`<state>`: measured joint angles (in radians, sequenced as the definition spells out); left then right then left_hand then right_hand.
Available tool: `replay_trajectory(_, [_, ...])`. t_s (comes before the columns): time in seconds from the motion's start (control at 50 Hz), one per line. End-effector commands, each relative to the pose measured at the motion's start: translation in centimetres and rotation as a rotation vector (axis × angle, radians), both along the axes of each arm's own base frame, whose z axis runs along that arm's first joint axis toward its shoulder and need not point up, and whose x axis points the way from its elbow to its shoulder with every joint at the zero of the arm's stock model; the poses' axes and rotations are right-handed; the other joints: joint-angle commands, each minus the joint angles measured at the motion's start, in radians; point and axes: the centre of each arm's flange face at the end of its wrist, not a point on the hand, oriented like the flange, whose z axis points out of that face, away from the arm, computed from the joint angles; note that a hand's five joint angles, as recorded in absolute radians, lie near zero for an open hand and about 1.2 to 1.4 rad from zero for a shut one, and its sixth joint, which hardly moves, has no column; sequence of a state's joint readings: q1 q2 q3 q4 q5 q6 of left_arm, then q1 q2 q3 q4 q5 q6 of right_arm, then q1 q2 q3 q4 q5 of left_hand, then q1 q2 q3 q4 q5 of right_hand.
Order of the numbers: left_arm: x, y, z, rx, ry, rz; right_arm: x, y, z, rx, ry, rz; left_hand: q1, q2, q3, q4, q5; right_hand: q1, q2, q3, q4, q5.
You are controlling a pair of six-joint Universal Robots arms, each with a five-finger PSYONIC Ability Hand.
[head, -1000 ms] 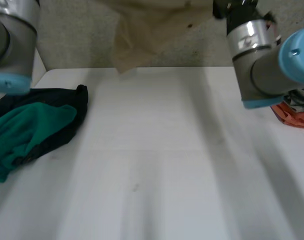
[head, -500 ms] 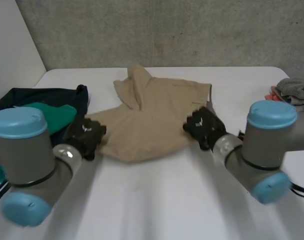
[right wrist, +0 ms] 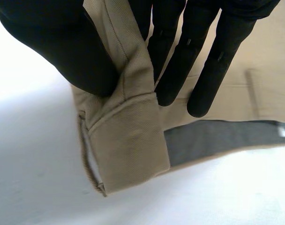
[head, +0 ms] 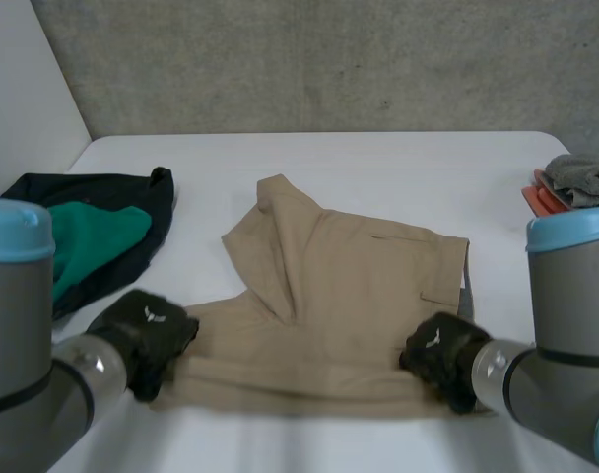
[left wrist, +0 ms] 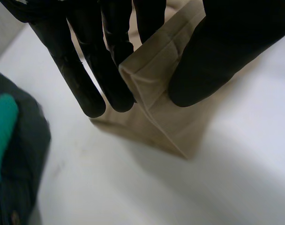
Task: Fold the laundry.
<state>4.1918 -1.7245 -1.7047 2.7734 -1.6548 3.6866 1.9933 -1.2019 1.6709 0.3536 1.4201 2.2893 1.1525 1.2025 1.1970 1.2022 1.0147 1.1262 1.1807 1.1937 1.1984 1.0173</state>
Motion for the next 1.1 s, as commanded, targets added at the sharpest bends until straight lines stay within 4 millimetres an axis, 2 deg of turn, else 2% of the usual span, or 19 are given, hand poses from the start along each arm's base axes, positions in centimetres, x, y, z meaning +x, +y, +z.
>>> replay_trajectory(0.02, [-3.1,-4.1,0.4,-0.129,0.130,-0.086,0.3,-4.4,2.4,-0.183,-0.141,-0.115,0.244,0.194,0.199,0.194,0.207,0.270,0.216,0.203,0.198,0.204])
replay_trajectory(0.08, [-4.8,-7.0,0.3,-0.217,0.190,-0.106,0.6,-6.7,3.2,-0.292,-0.213,-0.173,0.244,0.194,0.199,0.194,0.207,0.270,0.216,0.203,0.198,0.204])
replay_trajectory(0.16, [-7.4,-12.0,-0.1,-0.369,0.263,-0.104,1.2,-9.8,2.6,-0.407,-0.259,-0.221,0.244,0.194,0.199,0.194,0.207,0.270,0.216,0.203,0.198,0.204])
replay_trajectory(0.22, [-8.9,-15.3,-0.2,-0.469,0.313,-0.093,1.5,-13.2,1.9,-0.527,-0.261,-0.282,0.244,0.194,0.199,0.194,0.207,0.270,0.216,0.203,0.198,0.204])
replay_trajectory(0.28, [-10.1,-17.5,0.1,-0.566,0.358,-0.092,2.0,-14.9,1.6,-0.594,-0.277,-0.305,0.244,0.194,0.199,0.194,0.207,0.270,0.216,0.203,0.198,0.204])
replay_trajectory(0.3, [-10.9,-19.0,0.1,-0.629,0.392,-0.091,2.5,-16.0,1.1,-0.643,-0.293,-0.302,0.244,0.194,0.199,0.194,0.207,0.270,0.216,0.203,0.198,0.204])
replay_trajectory(0.4, [-12.9,-22.8,-1.0,-0.787,0.463,-0.097,4.2,-18.6,-0.2,-0.796,-0.340,-0.283,0.244,0.194,0.199,0.194,0.207,0.270,0.216,0.203,0.198,0.204])
replay_trajectory(0.44, [-13.2,-23.3,-1.7,-0.789,0.474,-0.101,4.6,-20.0,-0.9,-0.893,-0.325,-0.296,0.244,0.194,0.199,0.194,0.207,0.188,0.134,0.121,0.116,0.123])
replay_trajectory(0.46, [-13.5,-23.3,-2.2,-0.780,0.477,-0.111,4.6,-20.2,-0.9,-0.912,-0.322,-0.304,0.244,0.194,0.199,0.194,0.207,0.016,-0.039,-0.052,-0.056,-0.050])
replay_trajectory(0.48, [-14.0,-23.1,-2.9,-0.766,0.483,-0.137,4.6,-20.5,-1.1,-0.930,-0.315,-0.314,-0.369,-0.419,-0.414,-0.419,-0.406,-0.247,-0.302,-0.315,-0.319,-0.313])
replay_trajectory(0.5, [-14.3,-22.9,-3.1,-0.760,0.486,-0.155,4.5,-20.9,-1.5,-0.961,-0.300,-0.346,-0.837,-0.887,-0.882,-0.887,-0.874,-0.933,-0.987,-1.001,-1.005,-0.999])
replay_trajectory(0.52, [-14.6,-22.6,-3.5,-0.752,0.486,-0.166,4.5,-21.0,-1.6,-0.967,-0.296,-0.357,-0.978,-1.028,-1.022,-1.028,-1.015,-0.952,-1.006,-1.019,-1.024,-1.017])
replay_trajectory(0.6, [-14.8,-21.9,-3.4,-0.749,0.489,-0.166,4.9,-20.0,-1.1,-0.943,-0.332,-0.356,-0.978,-1.028,-1.022,-1.028,-1.015,-0.952,-1.006,-1.019,-1.024,-1.017])
replay_trajectory(0.68, [-13.1,-21.8,-1.9,-0.763,0.482,-0.063,4.1,-19.0,1.3,-0.883,-0.411,-0.356,-0.978,-1.028,-1.022,-1.028,-1.015,-0.952,-1.006,-1.019,-1.024,-1.017])
replay_trajectory(0.78, [-10.4,-19.6,0.5,-0.687,0.527,0.047,2.0,-15.8,3.1,-0.626,-0.444,-0.386,-0.978,-1.028,-1.022,-1.028,-1.015,-0.952,-1.006,-1.019,-1.024,-1.017])
replay_trajectory(0.84, [-9.5,-17.7,1.0,-0.561,0.562,0.033,0.8,-14.4,3.0,-0.471,-0.446,-0.432,-0.978,-1.028,-1.022,-1.028,-1.015,-0.952,-1.006,-1.019,-1.024,-1.017])
replay_trajectory(0.94, [-7.7,-13.2,0.5,-0.191,0.599,-0.020,-1.3,-11.2,1.5,-0.127,-0.453,-0.555,-0.978,-1.028,-1.022,-1.028,-1.015,-0.811,-0.866,-0.879,-0.883,-0.877])
replay_trajectory(1.02, [-6.6,-10.8,-0.1,-0.020,0.574,0.015,-1.7,-10.3,0.2,-0.067,-0.457,-0.565,-0.978,-1.028,-1.022,-1.028,-1.015,-0.770,-0.824,-0.837,-0.842,-0.835])
replay_trajectory(1.1, [-5.7,-9.5,-0.3,0.030,0.544,0.042,-1.8,-10.5,-0.9,-0.115,-0.461,-0.546,-0.978,-1.028,-1.022,-1.028,-1.015,-0.732,-0.786,-0.799,-0.804,-0.797])
